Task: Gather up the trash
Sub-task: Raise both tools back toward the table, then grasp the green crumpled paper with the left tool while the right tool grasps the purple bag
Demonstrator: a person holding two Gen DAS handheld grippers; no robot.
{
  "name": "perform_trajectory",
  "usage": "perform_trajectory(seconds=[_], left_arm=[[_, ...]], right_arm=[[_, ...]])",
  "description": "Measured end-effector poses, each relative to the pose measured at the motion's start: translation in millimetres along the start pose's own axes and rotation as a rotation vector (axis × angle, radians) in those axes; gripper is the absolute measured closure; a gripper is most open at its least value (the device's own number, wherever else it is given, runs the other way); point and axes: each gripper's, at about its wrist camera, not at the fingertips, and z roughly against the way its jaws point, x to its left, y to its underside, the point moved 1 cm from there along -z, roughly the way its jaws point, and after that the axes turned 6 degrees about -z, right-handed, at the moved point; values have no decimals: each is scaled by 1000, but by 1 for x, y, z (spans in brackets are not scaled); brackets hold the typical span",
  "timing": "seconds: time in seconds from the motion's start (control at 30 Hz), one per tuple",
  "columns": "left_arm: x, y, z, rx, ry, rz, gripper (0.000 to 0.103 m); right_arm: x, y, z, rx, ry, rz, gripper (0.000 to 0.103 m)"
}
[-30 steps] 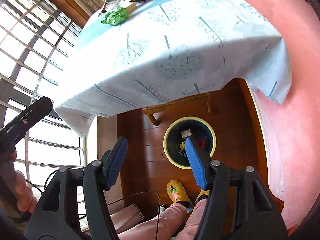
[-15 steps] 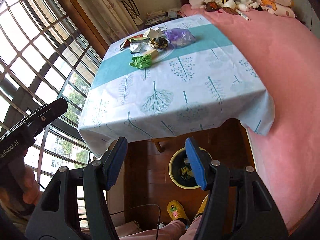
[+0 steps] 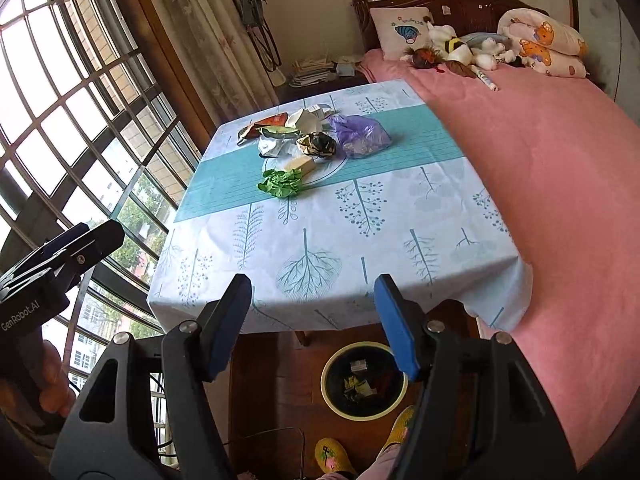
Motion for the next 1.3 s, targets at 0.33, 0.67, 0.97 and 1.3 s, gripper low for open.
perform_trajectory(seconds=[0.33,0.67,0.97,1.3], left_arm=[[8,-55,-127,153,-119,146,13],[5,-89,-285,358,-154,406,13],[10,-87,-376,463,-237,476,13],[17,-76,-424,525,-261,542,13]], right_arm=[[-28,-107,-101,15,-39,82,31],[-72,-230,-262,154,-62,300,27],[-68,-261,-394,260,-87,508,25],[-51,-228,-465,352,-112,655,24]])
